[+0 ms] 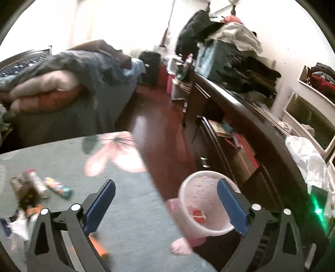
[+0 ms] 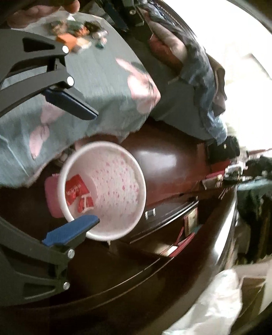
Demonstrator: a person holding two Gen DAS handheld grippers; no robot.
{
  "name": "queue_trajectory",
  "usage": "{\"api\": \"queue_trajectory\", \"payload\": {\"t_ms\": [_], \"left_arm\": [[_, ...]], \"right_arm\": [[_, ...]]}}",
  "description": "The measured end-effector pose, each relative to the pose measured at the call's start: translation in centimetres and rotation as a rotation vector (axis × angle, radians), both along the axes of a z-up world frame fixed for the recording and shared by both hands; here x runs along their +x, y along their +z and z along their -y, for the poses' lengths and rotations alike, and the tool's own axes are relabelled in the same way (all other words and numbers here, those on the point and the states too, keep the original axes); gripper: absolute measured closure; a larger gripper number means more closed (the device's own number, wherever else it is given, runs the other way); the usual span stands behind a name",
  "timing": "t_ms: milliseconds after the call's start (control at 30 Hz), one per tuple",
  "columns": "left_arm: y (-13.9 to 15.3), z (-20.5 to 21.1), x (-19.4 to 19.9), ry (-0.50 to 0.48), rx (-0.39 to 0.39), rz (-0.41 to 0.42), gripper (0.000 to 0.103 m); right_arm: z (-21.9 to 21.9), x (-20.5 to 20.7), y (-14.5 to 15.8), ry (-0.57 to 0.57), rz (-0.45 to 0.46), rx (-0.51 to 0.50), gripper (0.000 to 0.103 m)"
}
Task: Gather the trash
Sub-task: 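Grasp the white tissue with the left gripper while the right gripper grasps the orange box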
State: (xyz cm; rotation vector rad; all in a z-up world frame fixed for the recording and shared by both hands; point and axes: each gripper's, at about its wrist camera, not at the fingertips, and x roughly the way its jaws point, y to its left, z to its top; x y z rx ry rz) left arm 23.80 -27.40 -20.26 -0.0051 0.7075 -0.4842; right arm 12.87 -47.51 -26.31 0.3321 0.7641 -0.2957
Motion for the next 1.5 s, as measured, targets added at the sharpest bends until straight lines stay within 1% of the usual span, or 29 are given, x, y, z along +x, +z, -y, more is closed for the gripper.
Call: {"api": "queue_trajectory", "payload": {"t_ms": [67, 167, 233, 367, 500, 600, 633, 667, 733, 800, 933, 1000, 1033, 1100, 1200, 1233, 1267, 1433, 1500], "left_arm": [[0.1, -1.8, -0.5, 0.032, 0.016, 0.012, 0.004], [0.1, -5.1, -1.1, 0.106, 0.056, 0.021, 0.004], [-0.3, -8.2, -1.3, 0.174, 0.076, 0.002, 0.004], [-1.4, -13.0, -1.9, 0.262, 0.088, -0.031, 0.004], [-2.8, -17.3, -2.0, 0.345, 0.123, -0.053, 0.007], [-3.7, -19.8, -1.9, 0.39, 0.107, -0.079, 0.008], [-3.9, -20.5, -1.7, 0.403, 0.102, -0.088, 0.009], [-4.4, -21.1, -1.4, 0.412, 0.102, -0.1, 0.014], [-5.2, -21.8, -0.8, 0.416, 0.105, -0.121, 0.017], [-6.1, -22.2, -0.2, 0.415, 0.112, -0.145, 0.018], [-7.8, -22.3, 0.4, 0.406, 0.122, -0.175, 0.022], [-8.3, -22.3, 0.6, 0.403, 0.126, -0.183, 0.032], [-8.5, -22.4, 0.8, 0.4, 0.123, -0.194, 0.046], [-8.7, -22.8, 1.0, 0.394, 0.101, -0.203, 0.049], [-8.3, -23.2, 0.7, 0.391, 0.073, -0.18, 0.056], [-8.0, -23.5, 0.6, 0.394, 0.062, -0.169, 0.06], [-7.9, -23.6, 0.5, 0.397, 0.053, -0.162, 0.066], [-5.9, -25.4, -0.7, 0.43, -0.018, -0.116, 0.067], [-5.1, -26.1, -1.3, 0.438, -0.04, -0.101, 0.067]], "right_arm": [[-1.8, -0.3, 0.7, 0.043, 0.007, -0.005, 0.008], [-4.6, -0.3, 1.2, 0.109, 0.008, -0.003, 0.007], [-6.0, -0.1, 1.4, 0.14, 0.006, -0.001, 0.007], [-9.5, 0.1, 1.7, 0.214, 0.0, 0.005, 0.007], [-12.4, 0.7, 1.9, 0.276, -0.01, 0.005, 0.007], [-14.4, 0.9, 2.2, 0.318, -0.011, -0.006, 0.007], [-14.9, 0.9, 2.3, 0.327, -0.01, -0.011, 0.007], [-15.6, 0.9, 2.4, 0.341, -0.012, -0.021, 0.007], [-16.6, 1.0, 2.5, 0.358, -0.014, -0.037, 0.007], [-17.4, 1.1, 2.4, 0.366, -0.022, -0.049, 0.007], [-18.6, 1.0, 2.3, 0.378, -0.036, -0.052, 0.007], [-18.9, 1.1, 2.1, 0.385, -0.043, -0.055, 0.007], [-19.1, 1.2, 2.1, 0.388, -0.047, -0.057, 0.007], [-19.8, 1.4, 1.9, 0.393, -0.051, -0.062, 0.007], [-20.4, 1.8, 1.7, 0.398, -0.052, -0.062, 0.007], [-20.6, 2.1, 1.5, 0.4, -0.052, -0.059, 0.007], [-20.8, 2.3, 1.4, 0.401, -0.052, -0.056, 0.007], [-22.0, 4.5, -0.5, 0.4, -0.086, -0.076, 0.007], [-22.4, 5.6, -1.6, 0.402, -0.114, -0.083, 0.007]]}}
